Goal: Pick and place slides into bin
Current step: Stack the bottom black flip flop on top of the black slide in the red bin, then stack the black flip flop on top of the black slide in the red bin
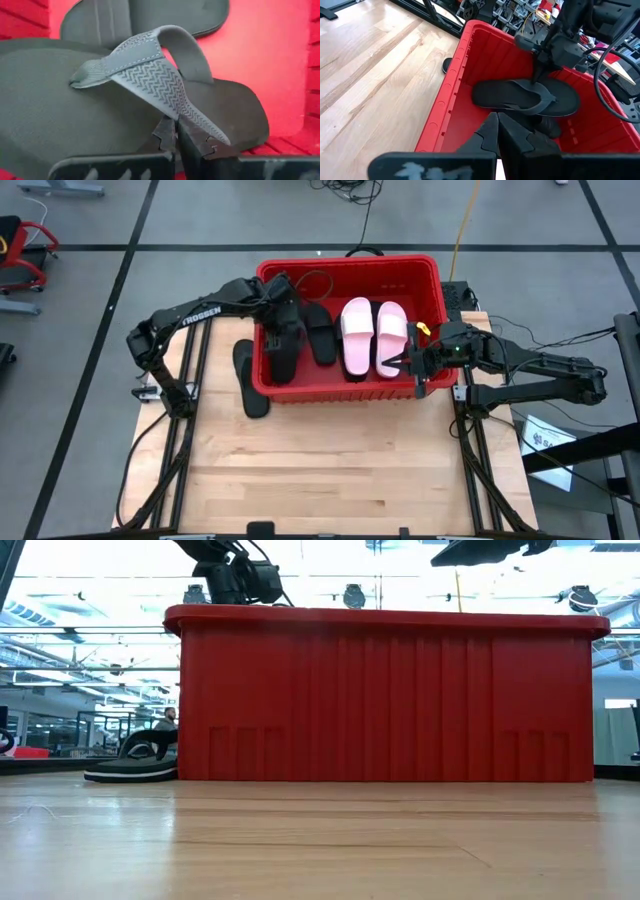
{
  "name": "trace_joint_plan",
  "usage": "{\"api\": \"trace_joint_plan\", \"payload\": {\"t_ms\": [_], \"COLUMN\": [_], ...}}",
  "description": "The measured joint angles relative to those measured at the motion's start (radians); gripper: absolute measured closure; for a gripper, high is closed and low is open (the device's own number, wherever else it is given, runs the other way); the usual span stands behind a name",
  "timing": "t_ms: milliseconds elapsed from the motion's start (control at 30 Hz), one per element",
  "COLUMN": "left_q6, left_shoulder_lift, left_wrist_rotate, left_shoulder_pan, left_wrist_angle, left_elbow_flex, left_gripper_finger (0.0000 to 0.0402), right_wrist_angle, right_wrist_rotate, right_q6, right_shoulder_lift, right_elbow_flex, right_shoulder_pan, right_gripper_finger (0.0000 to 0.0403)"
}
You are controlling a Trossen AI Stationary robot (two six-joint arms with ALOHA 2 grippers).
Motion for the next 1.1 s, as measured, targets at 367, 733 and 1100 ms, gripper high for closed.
{"api": "trace_joint_plan", "payload": {"t_ms": [367,733,1100], "left_q6": [-0.02,-0.021,-0.214], "left_shoulder_lift": [0.0,0.0,-0.088], "left_wrist_rotate": [-0.083,-0.133,-0.147], "left_shoulder_pan": [-0.007,-0.006,-0.043], "left_wrist_angle": [0.007,0.007,0.004], "left_elbow_flex": [0.0,0.0,-0.001], "left_gripper_finger": [0.0365,0.0291,0.0282], "right_wrist_angle": [0.022,0.022,0.022], "right_wrist_rotate": [0.0,0.0,0.0], "right_q6": [0.001,0.002,0.002], "right_shoulder_lift": [0.0,0.0,0.0], "right_elbow_flex": [0.0,0.0,0.0], "right_shoulder_pan": [0.0,0.0,0.0], "right_gripper_finger": [0.0403,0.0403,0.0403]}}
